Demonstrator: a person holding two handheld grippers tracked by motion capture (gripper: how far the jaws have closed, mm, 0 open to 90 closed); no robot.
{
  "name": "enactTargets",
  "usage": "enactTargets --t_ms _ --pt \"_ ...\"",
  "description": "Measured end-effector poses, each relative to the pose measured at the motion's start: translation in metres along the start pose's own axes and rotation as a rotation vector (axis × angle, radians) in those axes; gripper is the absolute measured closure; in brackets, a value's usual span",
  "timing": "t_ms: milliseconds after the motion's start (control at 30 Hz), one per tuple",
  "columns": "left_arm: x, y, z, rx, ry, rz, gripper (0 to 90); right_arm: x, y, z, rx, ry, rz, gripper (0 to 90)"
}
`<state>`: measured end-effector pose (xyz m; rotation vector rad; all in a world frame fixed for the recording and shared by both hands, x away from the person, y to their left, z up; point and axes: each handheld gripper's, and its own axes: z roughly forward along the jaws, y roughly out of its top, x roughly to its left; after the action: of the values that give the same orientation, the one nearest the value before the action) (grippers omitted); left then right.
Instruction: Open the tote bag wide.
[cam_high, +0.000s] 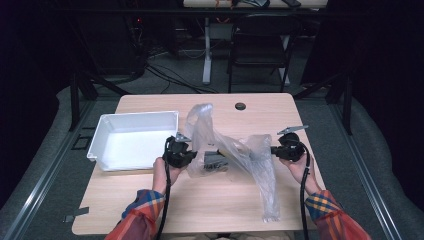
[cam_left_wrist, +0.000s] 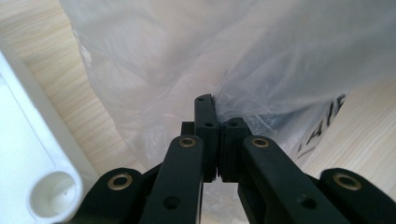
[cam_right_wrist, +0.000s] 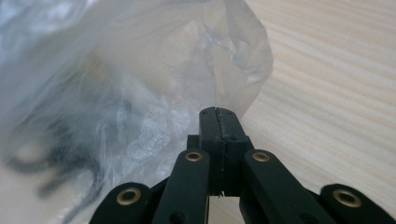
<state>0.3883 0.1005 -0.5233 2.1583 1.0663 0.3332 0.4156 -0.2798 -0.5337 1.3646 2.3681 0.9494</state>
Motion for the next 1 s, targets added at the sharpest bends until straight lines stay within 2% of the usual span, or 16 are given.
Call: enactTargets --t_ms 100,167,333,367,433,533,600,633,700,733,800,833,900,967,1000 --pt "0.0 -0.001 0.0 0.005 -0.007 -0.001 89.4 0.002 -0.001 0.002 0.019 0.001 -0.017 90.0" --pt "0.002 -0.002 -0.002 0.012 -0.013 -0.005 89.4 0.003 0.0 -0.002 0.009 0.006 -0.024 89.3" --pt "0.005 -0.003 -0.002 0.002 -0.027 -0.029 89.3 0.002 0.002 -0.024 -0.045 0.046 -0.015 66.9" --pt "0.005 -0.003 -0.002 0.002 -0.028 -0.026 89.3 0.002 0.003 -0.03 -0.057 0.054 -0.019 64.2" --pt "0.005 -0.003 -0.003 -0.003 -0.03 -0.026 89.3 0.004 0.004 -0.04 -0.088 0.071 -0.012 51.7" --pt "0.005 -0.003 -0.002 -0.001 -0.028 -0.018 89.3 0.006 0.006 -0.052 -0.153 0.118 -0.015 40.6" --pt "0.006 -0.003 -0.002 0.01 -0.041 -0.017 89.2 0.009 0.008 -0.056 -0.171 0.158 -0.013 36.7" --pt "0.006 -0.003 -0.001 -0.002 -0.029 -0.022 89.2 0.012 0.008 -0.055 -0.176 0.172 -0.013 35.3" --pt "0.006 -0.004 -0.001 -0.002 -0.029 -0.019 89.2 0.017 0.01 -0.052 -0.163 0.199 -0.025 33.0" --pt "0.006 -0.004 -0.001 -0.002 -0.028 -0.019 89.2 0.019 0.011 -0.048 -0.161 0.221 -0.026 33.2" --pt "0.006 -0.004 0.0 -0.008 -0.026 -0.02 89.2 0.023 0.013 -0.043 -0.149 0.227 -0.033 37.1" --pt "0.006 -0.004 0.0 -0.01 -0.024 -0.019 89.1 0.025 0.014 -0.039 -0.139 0.232 -0.033 42.5" --pt "0.006 -0.005 0.0 -0.013 -0.029 -0.016 89.1 0.028 0.016 -0.032 -0.116 0.212 -0.037 60.8" --pt "0.007 -0.004 -0.001 -0.003 -0.038 -0.008 89.0 0.03 0.016 -0.024 -0.091 0.183 -0.041 75.2" --pt "0.007 -0.005 -0.002 -0.014 -0.038 -0.013 89.0 0.03 0.016 -0.021 -0.086 0.169 -0.037 80.8"
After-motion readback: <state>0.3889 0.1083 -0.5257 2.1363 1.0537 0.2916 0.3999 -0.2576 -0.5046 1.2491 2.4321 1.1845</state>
